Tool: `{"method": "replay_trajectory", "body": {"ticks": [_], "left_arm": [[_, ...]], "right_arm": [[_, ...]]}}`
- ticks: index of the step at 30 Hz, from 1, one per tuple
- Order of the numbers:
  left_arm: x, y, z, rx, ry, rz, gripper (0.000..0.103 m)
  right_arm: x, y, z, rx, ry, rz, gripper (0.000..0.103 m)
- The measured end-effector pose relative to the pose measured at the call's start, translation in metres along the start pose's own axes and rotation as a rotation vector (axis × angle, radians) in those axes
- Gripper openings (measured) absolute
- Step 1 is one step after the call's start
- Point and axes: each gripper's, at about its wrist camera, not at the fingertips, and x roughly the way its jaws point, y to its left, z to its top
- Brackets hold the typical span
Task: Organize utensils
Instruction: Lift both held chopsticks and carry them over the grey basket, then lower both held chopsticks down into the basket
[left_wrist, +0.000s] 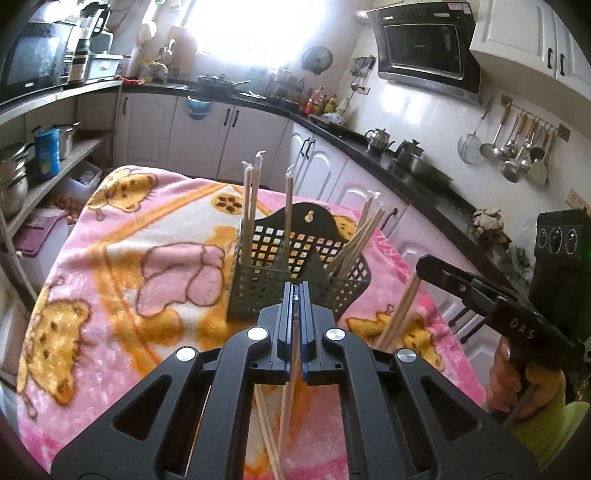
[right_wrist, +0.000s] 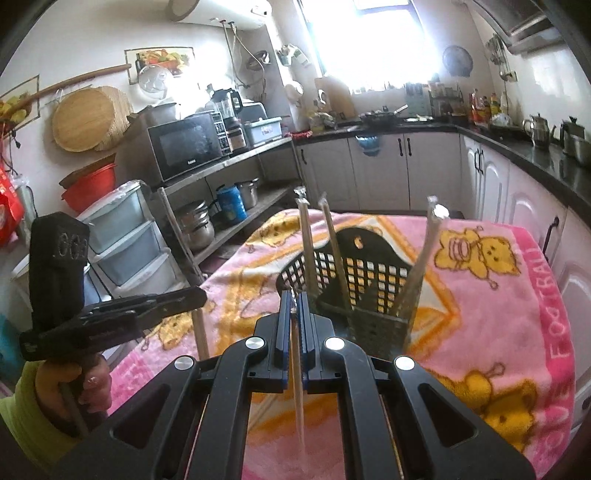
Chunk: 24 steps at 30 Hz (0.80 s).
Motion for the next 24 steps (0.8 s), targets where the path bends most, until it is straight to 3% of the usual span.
{"method": "replay_trajectory", "body": {"ticks": [11,24], "left_arm": [[-0.003,-0.007,0.030,0.037,-0.030,-0.018,0.000],[-0.016,-0.037,0.102,0.125,-0.128,-0.039,0.000]], "right_arm": [[-0.002,0.008,0.034,-0.024,-0.062,0.000,0.004],[-0.019,-0.002,0.092,-0.050,-0.173,-0.033,0.004]]}}
